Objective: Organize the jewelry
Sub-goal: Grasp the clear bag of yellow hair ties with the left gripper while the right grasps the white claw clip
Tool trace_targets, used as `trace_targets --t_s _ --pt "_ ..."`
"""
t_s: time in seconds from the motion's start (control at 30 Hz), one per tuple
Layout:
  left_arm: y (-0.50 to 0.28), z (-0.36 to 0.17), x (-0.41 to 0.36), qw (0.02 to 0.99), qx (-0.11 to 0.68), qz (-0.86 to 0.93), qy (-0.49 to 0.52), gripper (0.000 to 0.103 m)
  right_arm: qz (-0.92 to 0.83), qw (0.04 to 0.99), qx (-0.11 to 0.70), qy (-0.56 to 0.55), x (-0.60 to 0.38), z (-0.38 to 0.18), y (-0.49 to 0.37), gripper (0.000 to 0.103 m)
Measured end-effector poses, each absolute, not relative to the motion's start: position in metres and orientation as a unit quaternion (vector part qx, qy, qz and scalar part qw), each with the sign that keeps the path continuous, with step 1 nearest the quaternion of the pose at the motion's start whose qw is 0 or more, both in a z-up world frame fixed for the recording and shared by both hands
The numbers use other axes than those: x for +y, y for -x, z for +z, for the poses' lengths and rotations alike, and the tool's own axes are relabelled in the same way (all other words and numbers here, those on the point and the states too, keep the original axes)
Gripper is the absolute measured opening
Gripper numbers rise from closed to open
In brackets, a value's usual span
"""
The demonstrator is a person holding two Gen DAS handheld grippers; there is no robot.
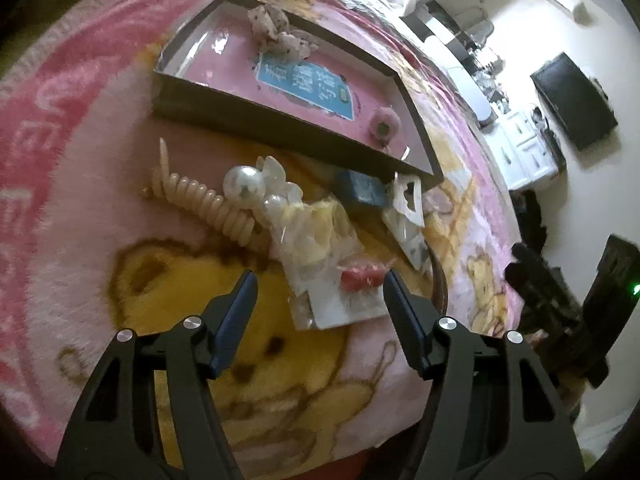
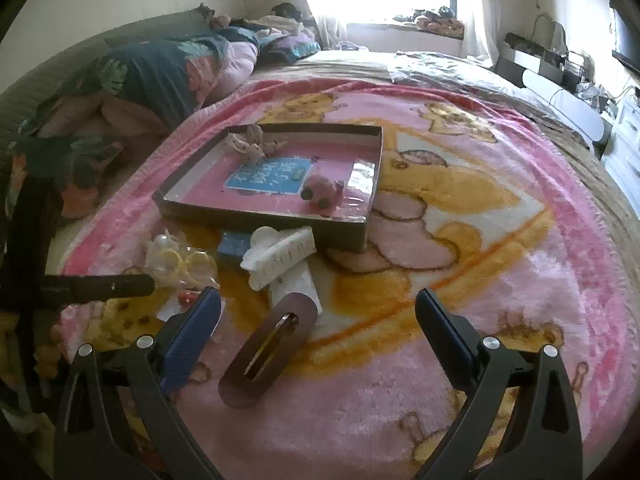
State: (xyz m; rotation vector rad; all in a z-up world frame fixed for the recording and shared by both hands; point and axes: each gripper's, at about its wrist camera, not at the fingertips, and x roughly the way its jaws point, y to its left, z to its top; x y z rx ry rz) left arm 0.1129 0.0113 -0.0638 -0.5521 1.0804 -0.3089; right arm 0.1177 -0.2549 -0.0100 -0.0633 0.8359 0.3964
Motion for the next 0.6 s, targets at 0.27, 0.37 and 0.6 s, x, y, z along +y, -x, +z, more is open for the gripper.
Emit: trace_targets --t_s 0.27,0.37,0.6 --pt "-0.13 -0.074 0.01 0.805 0.508 -0.133 0.278 0.014 0.194 0.884 0.425 0.028 -0.251 -0.028 -0.144 0.097" --pt "-0.13 -0.069 0.011 0.812 0.497 -0.137 0.273 0.01 0.207 0.873 0.442 0.011 -0.248 -0.037 -0.157 0.097" --pt "-0.119 -0.049 0.012 0.837 0.479 -0.131 0.231 0.009 0.235 0.846 0.477 -0.028 -0.226 -0.057 -0.185 0.097"
